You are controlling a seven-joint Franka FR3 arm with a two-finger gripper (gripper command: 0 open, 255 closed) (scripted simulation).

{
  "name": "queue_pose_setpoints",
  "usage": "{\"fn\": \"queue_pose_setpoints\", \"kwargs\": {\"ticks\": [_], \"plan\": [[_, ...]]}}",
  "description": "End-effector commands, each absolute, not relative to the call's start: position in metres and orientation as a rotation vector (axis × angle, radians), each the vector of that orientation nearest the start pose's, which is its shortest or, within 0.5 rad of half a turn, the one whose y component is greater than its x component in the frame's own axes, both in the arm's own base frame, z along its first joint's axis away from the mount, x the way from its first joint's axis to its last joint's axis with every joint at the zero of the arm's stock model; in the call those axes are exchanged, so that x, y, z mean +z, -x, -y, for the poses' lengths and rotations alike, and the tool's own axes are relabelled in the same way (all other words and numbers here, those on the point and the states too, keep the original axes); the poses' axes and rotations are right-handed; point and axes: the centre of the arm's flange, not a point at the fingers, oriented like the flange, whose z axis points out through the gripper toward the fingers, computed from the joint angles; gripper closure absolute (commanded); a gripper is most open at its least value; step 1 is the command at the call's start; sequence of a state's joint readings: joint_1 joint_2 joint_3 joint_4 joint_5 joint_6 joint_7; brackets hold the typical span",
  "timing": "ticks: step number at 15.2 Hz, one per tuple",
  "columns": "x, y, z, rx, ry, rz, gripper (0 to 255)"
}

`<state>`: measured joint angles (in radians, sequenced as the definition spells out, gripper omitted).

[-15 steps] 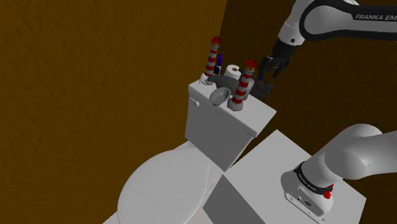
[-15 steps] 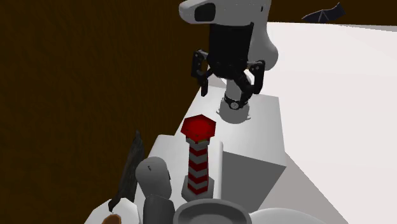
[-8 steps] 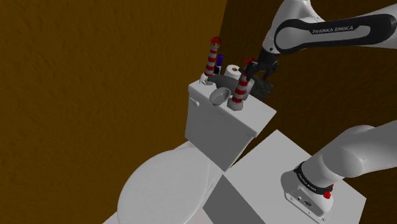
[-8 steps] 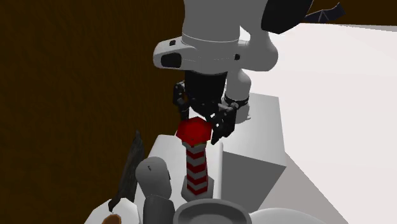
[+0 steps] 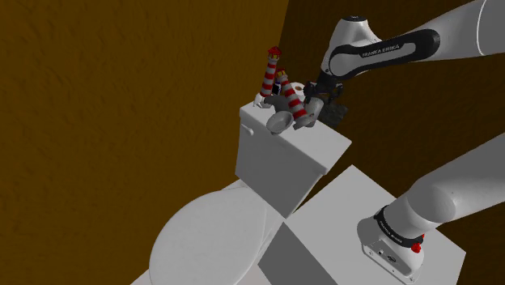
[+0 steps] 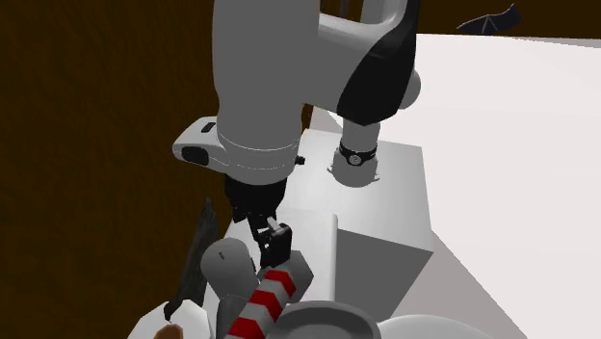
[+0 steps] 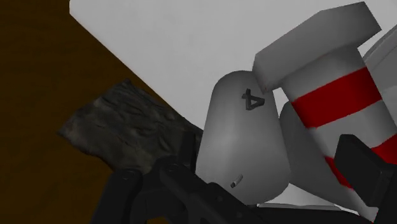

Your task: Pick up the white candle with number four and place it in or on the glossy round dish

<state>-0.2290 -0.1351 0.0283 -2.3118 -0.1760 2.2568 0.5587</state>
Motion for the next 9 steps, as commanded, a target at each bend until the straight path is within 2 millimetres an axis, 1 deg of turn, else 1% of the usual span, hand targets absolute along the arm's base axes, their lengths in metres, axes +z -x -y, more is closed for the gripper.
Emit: {"fn": "queue_pose_setpoints", "kwargs": {"ticks": [1,7,8,9], "plan": [[0.397,-0.494,0.113,-0.180,3.082,-1.108,0],[0.366,-0.496,0.119,-0.180,3.082,-1.108,0],[0.358,-0.496,0.120,-0.180,3.082,-1.108,0],[0.358,-0.496,0.120,-0.180,3.082,-1.108,0]]}}
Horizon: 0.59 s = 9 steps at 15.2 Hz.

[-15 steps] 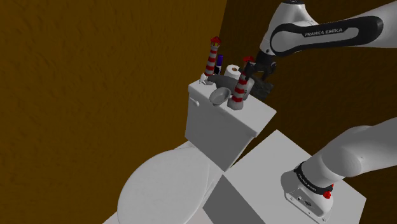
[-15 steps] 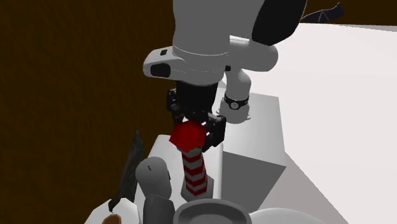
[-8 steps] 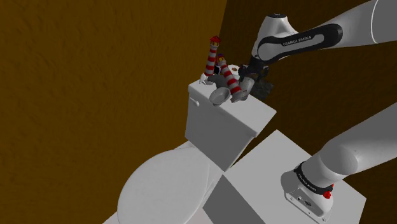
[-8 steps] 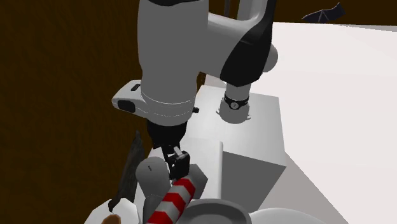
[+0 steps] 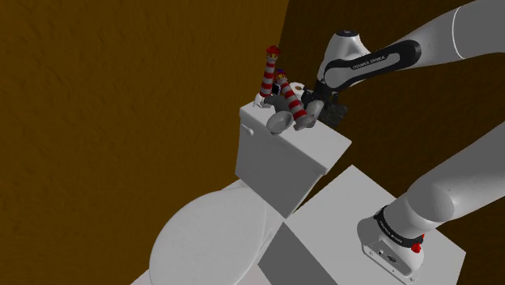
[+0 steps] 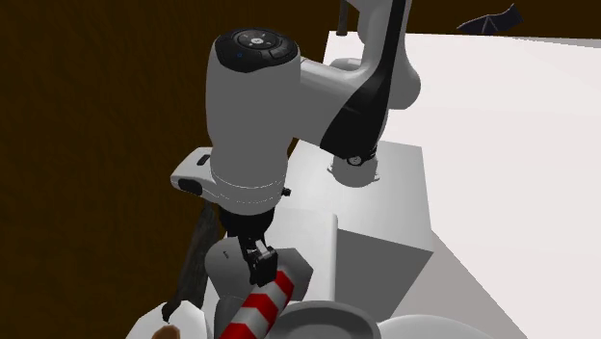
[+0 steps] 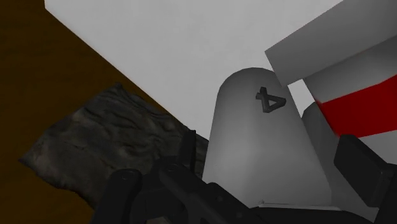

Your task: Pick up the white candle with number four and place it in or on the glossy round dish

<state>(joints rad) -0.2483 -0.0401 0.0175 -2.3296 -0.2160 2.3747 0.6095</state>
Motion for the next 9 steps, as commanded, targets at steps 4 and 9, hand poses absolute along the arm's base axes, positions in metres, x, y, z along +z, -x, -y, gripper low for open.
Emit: {"fn": "queue_pose_setpoints", "kwargs": {"ticks": [4,9], "plan": [[0.3578,-0.4964,0.1199,-0.180,3.082,-1.108,0],[0.3582,-0.4960,0.1200,-0.180,3.082,-1.108,255]]}}
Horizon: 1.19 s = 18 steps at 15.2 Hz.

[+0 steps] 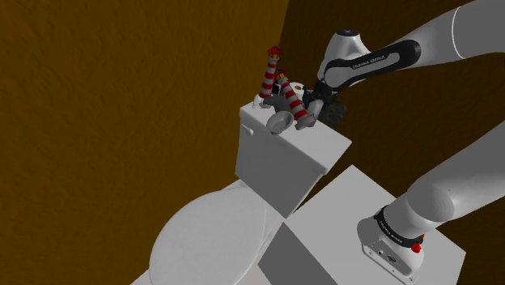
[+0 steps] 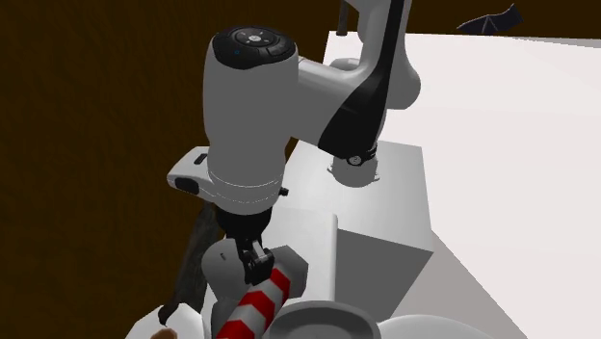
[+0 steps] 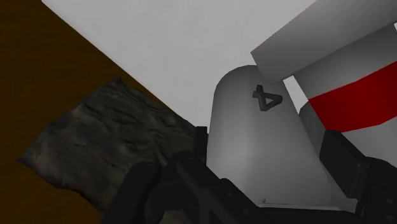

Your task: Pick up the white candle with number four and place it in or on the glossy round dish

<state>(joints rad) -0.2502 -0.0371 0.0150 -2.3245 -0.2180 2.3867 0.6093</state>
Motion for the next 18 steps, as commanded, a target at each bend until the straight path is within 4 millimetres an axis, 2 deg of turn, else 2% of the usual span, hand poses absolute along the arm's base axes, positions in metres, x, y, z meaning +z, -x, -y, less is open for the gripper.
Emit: {"fn": "queue_pose_setpoints", "kwargs": {"ticks": [1,8,18], "plan": [[0.358,-0.496,0.120,-0.180,3.082,-1.108,255],[0.358,-0.496,0.120,-0.180,3.082,-1.108,255],[0.411,-0.496,0.120,-0.180,3.082,-1.108,255]]}}
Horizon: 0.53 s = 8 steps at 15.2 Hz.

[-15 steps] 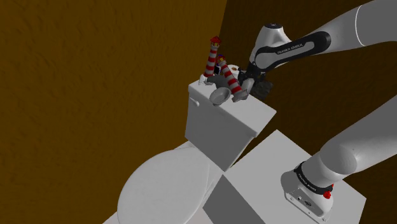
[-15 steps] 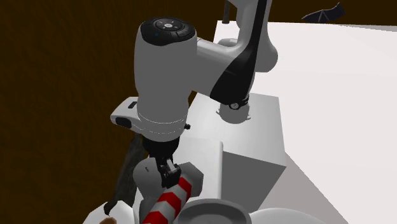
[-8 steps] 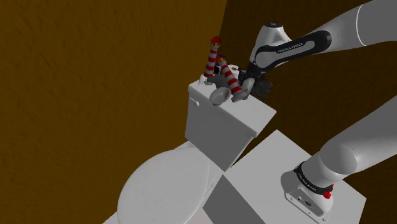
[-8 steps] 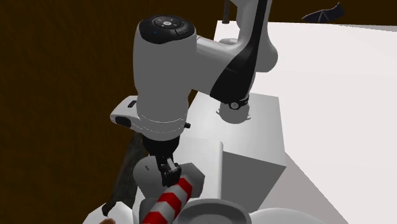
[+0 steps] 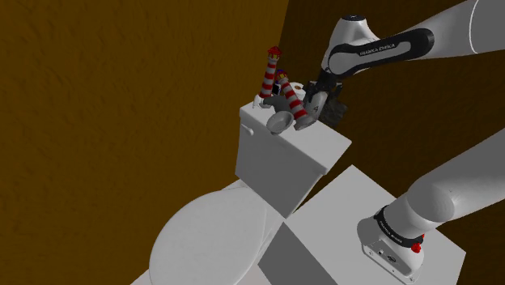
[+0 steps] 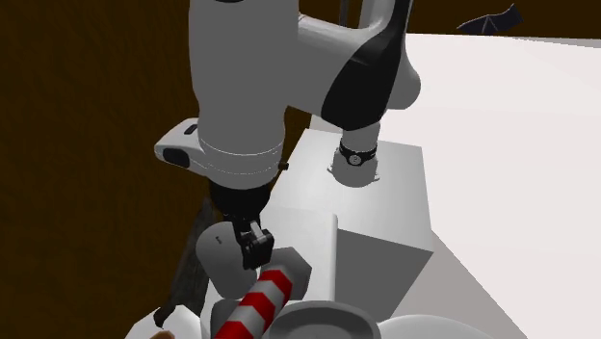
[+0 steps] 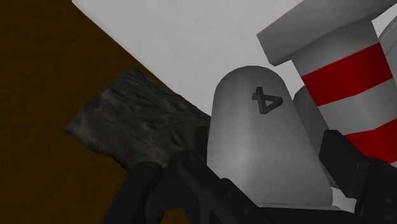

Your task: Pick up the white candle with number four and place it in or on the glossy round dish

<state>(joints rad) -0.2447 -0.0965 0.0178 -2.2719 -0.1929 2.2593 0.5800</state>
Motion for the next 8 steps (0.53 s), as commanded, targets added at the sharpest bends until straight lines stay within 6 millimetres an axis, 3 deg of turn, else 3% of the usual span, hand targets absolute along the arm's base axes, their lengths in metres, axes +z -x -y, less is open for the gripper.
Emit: {"fn": "queue_pose_setpoints", "kwargs": {"ticks": [1,8], "plan": [[0.416,-0.496,0.120,-0.180,3.082,-1.108,255],[0.453,-0.496,0.120,-0.180,3.082,-1.108,255]]}}
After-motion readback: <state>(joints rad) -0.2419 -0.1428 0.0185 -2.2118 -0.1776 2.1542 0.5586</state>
